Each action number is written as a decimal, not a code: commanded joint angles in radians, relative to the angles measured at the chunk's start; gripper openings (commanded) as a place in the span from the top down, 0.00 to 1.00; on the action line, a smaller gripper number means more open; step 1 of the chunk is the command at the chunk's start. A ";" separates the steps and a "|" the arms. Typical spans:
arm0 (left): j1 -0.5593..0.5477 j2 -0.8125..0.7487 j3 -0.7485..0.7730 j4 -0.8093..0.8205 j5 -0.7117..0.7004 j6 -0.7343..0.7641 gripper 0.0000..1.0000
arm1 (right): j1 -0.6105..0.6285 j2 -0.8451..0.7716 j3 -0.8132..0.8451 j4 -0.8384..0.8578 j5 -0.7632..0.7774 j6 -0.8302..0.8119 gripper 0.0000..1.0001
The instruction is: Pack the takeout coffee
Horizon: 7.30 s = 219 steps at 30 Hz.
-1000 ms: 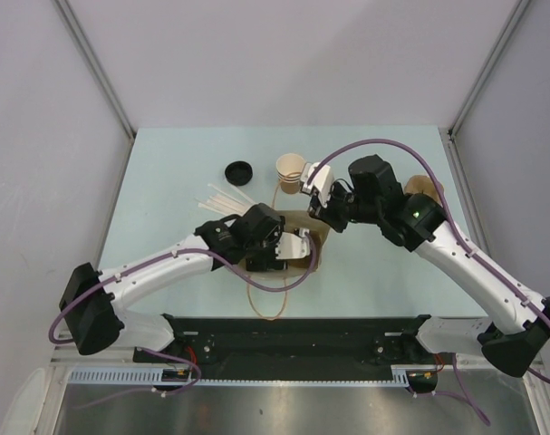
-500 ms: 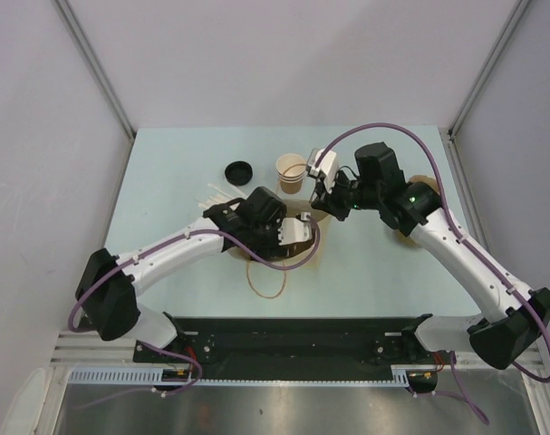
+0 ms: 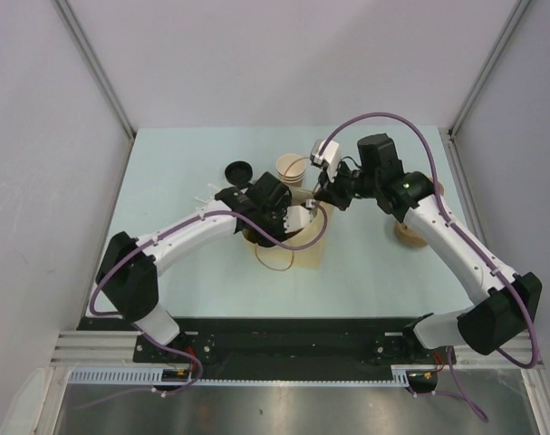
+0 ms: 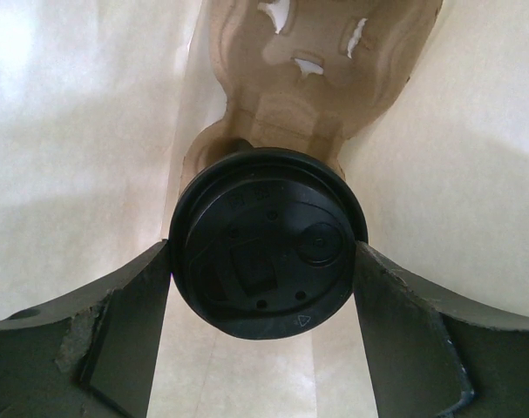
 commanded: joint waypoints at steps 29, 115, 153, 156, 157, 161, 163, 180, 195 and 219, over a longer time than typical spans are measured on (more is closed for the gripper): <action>-0.054 0.051 0.451 -0.306 0.030 -0.086 0.16 | -0.063 0.048 0.075 -0.085 -0.070 -0.098 1.00; -0.131 -0.311 -0.096 0.116 -0.038 0.075 0.63 | 0.174 -0.133 0.081 -0.127 0.214 -0.130 1.00; -0.212 -0.332 -0.385 0.608 0.131 0.045 0.71 | 0.259 -0.306 -0.158 0.043 0.218 -0.184 1.00; -0.219 -0.343 -0.417 0.643 0.114 0.047 0.72 | 0.295 -0.327 -0.180 0.046 0.247 -0.184 1.00; -0.222 -0.343 -0.423 0.651 0.111 0.047 0.72 | 0.302 -0.332 -0.187 0.048 0.254 -0.179 1.00; -0.232 -0.341 -0.443 0.677 0.120 0.047 0.73 | 0.337 -0.360 -0.221 0.066 0.287 -0.179 1.00; -0.237 -0.344 -0.459 0.686 0.129 0.049 0.73 | 0.351 -0.383 -0.244 0.082 0.297 -0.184 1.00; -0.265 -0.413 -0.480 0.634 0.084 0.027 0.75 | 0.342 -0.430 -0.275 0.094 0.324 -0.234 1.00; -0.280 -0.420 -0.498 0.614 0.065 -0.010 0.76 | 0.305 -0.375 -0.195 -0.088 0.320 -0.256 0.60; -0.282 -0.414 -0.505 0.656 0.042 -0.005 0.77 | 0.368 -0.269 -0.077 -0.061 0.429 -0.320 1.00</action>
